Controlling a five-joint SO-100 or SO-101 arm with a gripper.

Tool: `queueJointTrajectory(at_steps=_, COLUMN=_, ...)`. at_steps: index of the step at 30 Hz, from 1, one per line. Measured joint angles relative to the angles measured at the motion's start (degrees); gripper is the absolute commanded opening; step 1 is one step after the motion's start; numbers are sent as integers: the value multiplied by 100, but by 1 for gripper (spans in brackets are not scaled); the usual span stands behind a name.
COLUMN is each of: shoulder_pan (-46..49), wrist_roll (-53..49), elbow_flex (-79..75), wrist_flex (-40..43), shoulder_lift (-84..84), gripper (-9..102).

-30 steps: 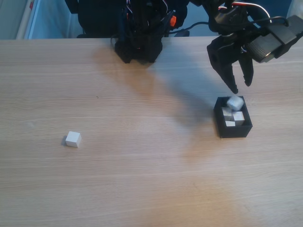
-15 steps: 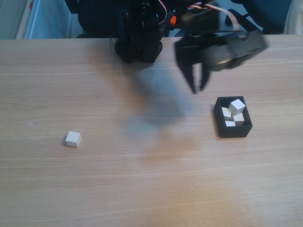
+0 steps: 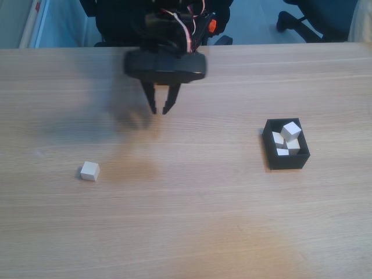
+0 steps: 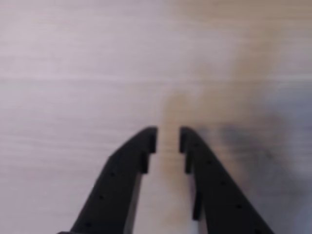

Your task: Pick blocks and place them in the box.

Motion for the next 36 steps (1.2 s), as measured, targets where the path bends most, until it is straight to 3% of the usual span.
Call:
queueJointTrajectory(at_steps=15, shoulder_pan=1573, wrist_roll=-308, elbow_flex=-70, wrist_flex=-2329, shoulder_lift=-2004, gripper=13)
queueJointTrajectory(at_steps=20, shoulder_pan=1723, wrist_roll=-308, elbow_flex=-562, wrist_flex=-2514, shoulder_lift=-2777, gripper=15)
queueJointTrajectory(at_steps=23, shoulder_pan=1872, wrist_roll=-316, elbow_flex=-870, wrist_flex=-2540, shoulder_lift=-3182, gripper=22)
queueJointTrajectory(at_steps=36, shoulder_pan=2180, wrist_roll=-633, elbow_flex=-1767, wrist_flex=-2944, shoulder_lift=-4588, gripper=22)
